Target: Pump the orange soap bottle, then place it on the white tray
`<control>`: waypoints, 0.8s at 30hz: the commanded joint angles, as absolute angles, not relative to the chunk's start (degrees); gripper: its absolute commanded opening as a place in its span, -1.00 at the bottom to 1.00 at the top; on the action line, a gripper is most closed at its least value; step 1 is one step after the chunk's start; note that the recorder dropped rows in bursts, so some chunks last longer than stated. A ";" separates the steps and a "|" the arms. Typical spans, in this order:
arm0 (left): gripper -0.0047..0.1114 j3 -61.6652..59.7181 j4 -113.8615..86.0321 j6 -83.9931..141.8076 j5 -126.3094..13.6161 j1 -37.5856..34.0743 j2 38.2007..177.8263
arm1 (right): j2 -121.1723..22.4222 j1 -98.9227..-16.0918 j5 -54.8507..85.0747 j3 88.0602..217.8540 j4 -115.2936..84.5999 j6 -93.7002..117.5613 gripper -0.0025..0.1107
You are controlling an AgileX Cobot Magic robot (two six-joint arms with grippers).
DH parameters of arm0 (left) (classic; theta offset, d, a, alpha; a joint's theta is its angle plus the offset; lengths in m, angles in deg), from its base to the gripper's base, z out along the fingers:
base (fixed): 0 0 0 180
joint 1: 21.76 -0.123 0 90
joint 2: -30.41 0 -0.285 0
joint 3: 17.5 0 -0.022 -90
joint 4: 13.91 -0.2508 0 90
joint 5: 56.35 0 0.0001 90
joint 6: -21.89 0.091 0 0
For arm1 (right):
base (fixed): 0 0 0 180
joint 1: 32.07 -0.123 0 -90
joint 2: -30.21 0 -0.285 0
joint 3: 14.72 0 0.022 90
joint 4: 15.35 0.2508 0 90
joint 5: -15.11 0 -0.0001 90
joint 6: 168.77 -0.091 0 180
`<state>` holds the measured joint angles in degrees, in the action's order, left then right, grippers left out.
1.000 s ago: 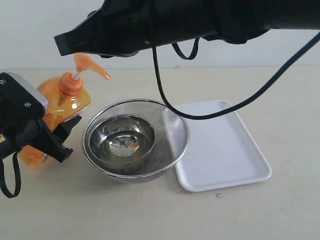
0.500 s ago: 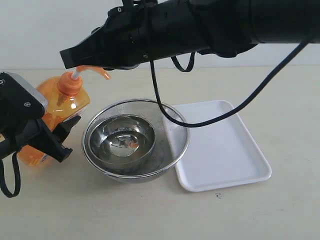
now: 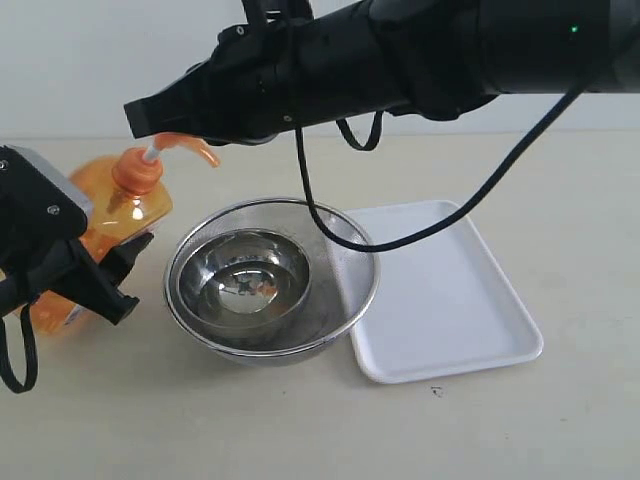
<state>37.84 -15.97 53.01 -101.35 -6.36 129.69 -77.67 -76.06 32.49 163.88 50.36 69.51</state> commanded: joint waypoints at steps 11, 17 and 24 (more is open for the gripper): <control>-0.84 37.79 -19.21 49.11 -101.23 -5.73 129.80 | -81.66 -76.57 38.43 162.72 48.96 69.58 -0.96; -0.84 37.79 -19.34 48.86 -101.23 -5.73 129.80 | -81.81 -76.57 38.43 162.83 48.86 69.87 -0.96; -0.84 37.79 -18.81 48.86 -101.23 -5.73 129.80 | -79.70 -76.57 35.46 162.83 48.70 70.02 -0.96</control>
